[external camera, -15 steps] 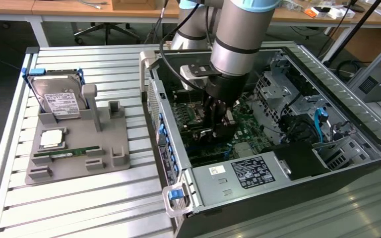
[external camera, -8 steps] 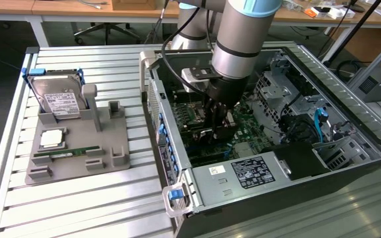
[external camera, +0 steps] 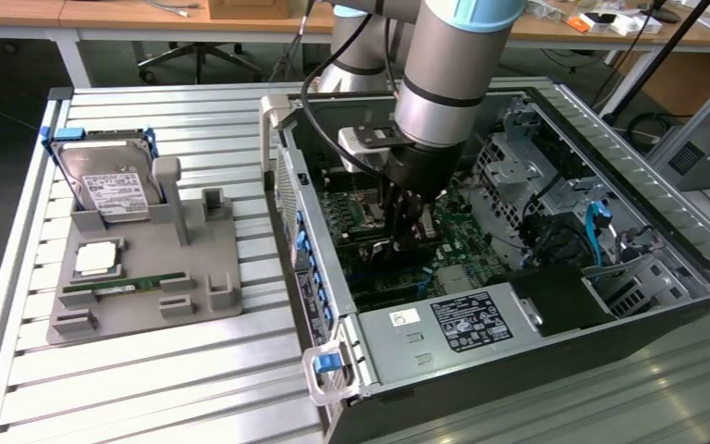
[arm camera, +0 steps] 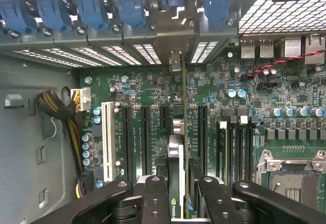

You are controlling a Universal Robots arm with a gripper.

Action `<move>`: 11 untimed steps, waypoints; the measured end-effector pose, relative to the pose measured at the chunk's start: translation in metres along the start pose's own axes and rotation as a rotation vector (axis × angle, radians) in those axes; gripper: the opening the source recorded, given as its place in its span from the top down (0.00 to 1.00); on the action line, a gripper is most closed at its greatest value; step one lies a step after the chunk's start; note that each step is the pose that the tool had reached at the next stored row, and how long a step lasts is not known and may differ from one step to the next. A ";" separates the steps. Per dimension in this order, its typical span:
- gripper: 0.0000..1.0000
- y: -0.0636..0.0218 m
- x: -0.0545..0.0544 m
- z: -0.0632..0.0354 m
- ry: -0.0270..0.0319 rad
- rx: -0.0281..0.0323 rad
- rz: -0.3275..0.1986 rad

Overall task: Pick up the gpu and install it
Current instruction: 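Insert the gpu into the slot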

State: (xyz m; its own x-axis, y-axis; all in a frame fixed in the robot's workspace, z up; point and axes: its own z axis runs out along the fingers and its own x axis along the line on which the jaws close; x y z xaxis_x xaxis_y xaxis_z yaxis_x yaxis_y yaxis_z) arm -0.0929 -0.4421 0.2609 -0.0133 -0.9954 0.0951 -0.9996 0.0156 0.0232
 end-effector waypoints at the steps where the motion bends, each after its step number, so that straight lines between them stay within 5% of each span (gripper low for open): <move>1: 0.73 0.0000 0.000 0.0000 0.0000 0.0000 0.000; 8: 0.73 0.0000 0.000 0.0001 0.0007 0.0000 0.000; 11: 0.73 0.0001 -0.001 -0.0003 0.0072 0.0002 0.000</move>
State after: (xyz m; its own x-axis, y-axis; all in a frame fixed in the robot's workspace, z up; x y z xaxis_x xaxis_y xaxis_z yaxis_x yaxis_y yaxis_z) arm -0.0929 -0.4415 0.2611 -0.0134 -0.9947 0.1022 -0.9996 0.0159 0.0229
